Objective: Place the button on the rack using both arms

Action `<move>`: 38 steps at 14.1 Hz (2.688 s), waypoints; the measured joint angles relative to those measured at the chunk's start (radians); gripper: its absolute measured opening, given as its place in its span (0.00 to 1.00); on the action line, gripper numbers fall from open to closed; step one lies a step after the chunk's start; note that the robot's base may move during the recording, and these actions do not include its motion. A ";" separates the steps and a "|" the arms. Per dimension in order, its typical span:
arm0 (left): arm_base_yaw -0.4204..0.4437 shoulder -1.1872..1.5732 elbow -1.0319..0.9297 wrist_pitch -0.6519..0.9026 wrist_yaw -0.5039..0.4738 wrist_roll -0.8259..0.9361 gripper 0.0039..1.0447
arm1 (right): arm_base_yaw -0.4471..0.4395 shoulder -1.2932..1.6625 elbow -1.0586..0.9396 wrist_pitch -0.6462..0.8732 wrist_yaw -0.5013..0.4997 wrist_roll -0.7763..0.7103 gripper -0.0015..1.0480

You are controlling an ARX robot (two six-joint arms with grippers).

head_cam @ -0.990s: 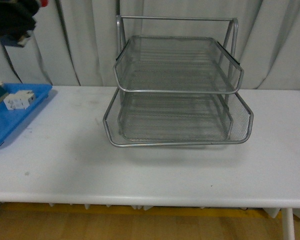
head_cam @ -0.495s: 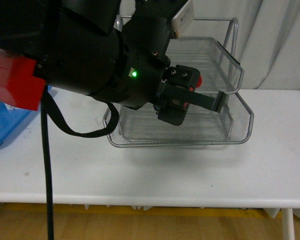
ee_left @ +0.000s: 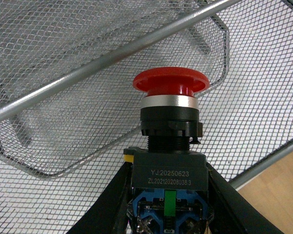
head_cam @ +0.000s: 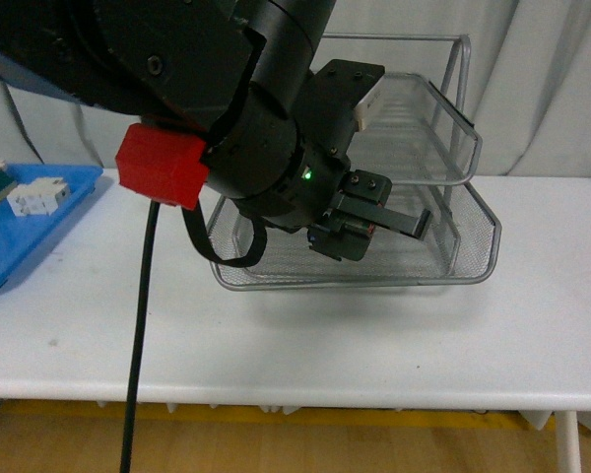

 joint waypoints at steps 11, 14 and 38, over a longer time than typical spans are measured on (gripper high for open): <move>-0.027 0.205 0.301 -0.137 -0.018 -0.125 0.79 | 0.000 0.000 0.000 0.000 0.000 0.000 0.94; -0.019 0.114 0.197 -0.075 0.002 -0.144 0.93 | 0.000 0.000 0.000 0.000 0.000 0.000 0.94; 0.457 -1.204 -1.196 0.686 -0.110 -0.063 0.01 | 0.000 0.000 0.000 0.000 -0.003 0.000 0.94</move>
